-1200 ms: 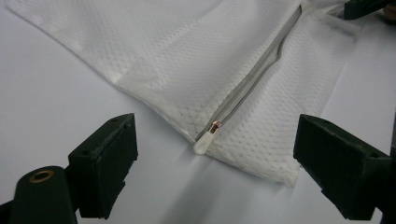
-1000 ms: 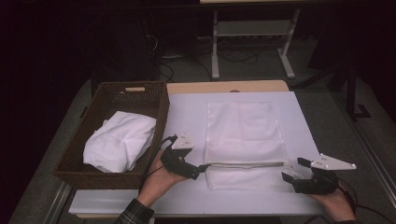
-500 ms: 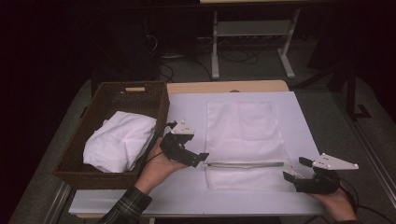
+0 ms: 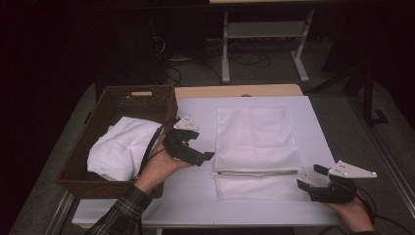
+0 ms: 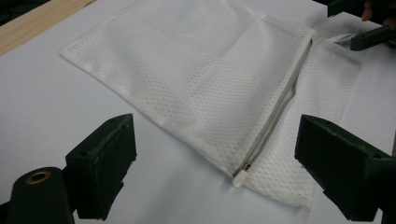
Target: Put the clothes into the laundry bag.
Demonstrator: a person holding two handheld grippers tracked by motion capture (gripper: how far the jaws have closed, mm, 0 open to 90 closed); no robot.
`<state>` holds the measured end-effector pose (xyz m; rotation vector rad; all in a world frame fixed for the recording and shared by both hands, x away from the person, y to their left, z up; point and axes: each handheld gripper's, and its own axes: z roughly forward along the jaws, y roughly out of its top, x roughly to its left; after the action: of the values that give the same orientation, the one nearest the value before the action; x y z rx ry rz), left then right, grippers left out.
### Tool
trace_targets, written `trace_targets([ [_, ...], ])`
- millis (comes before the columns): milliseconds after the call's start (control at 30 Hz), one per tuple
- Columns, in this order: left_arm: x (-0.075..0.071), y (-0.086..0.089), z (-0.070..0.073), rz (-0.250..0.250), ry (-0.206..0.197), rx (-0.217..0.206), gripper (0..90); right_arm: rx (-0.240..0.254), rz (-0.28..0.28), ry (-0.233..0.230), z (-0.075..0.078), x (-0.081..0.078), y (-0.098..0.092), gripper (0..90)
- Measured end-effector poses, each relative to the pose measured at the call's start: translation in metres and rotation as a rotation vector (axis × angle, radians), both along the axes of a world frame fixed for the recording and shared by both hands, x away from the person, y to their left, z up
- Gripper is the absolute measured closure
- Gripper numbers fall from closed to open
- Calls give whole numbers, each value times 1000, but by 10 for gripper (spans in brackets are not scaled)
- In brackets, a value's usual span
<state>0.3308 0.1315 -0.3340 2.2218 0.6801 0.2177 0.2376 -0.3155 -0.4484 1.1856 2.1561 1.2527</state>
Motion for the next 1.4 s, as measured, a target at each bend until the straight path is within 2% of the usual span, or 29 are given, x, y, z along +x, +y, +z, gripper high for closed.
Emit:
trace_targets([
  [200, 7, 6, 5, 4, 10, 11, 107, 1, -1, 3, 0, 0, 0, 127],
  [333, 11, 11, 8, 13, 17, 39, 98, 3, -3, 1, 0, 0, -1, 127],
  [467, 13, 16, 12, 13, 8, 50, 90, 3, -4, 0, 0, 0, -1, 127],
  [533, 14, 18, 13, 14, 16, 47, 88, 2, -5, 1, 0, 0, -1, 127],
  [633, 16, 22, 13, 23, 16, 73, 89, 0, -4, 0, 0, 0, -1, 126],
  [733, 17, 29, 15, 32, 10, 77, 90, 1, -4, 0, 0, 0, -1, 127],
  [867, 19, 38, 17, 55, 9, 79, 92, -1, -6, 1, 0, 0, -1, 127],
  [1033, 25, 54, 20, 111, 10, 91, 94, -5, -6, 1, 0, 0, -1, 127],
  [1233, 29, 77, 24, 167, 8, 82, 94, -6, -7, -1, 0, 0, -1, 127],
  [1400, 32, 96, 24, 202, 0, 95, 94, -8, -9, -1, 0, 0, -1, 127],
])
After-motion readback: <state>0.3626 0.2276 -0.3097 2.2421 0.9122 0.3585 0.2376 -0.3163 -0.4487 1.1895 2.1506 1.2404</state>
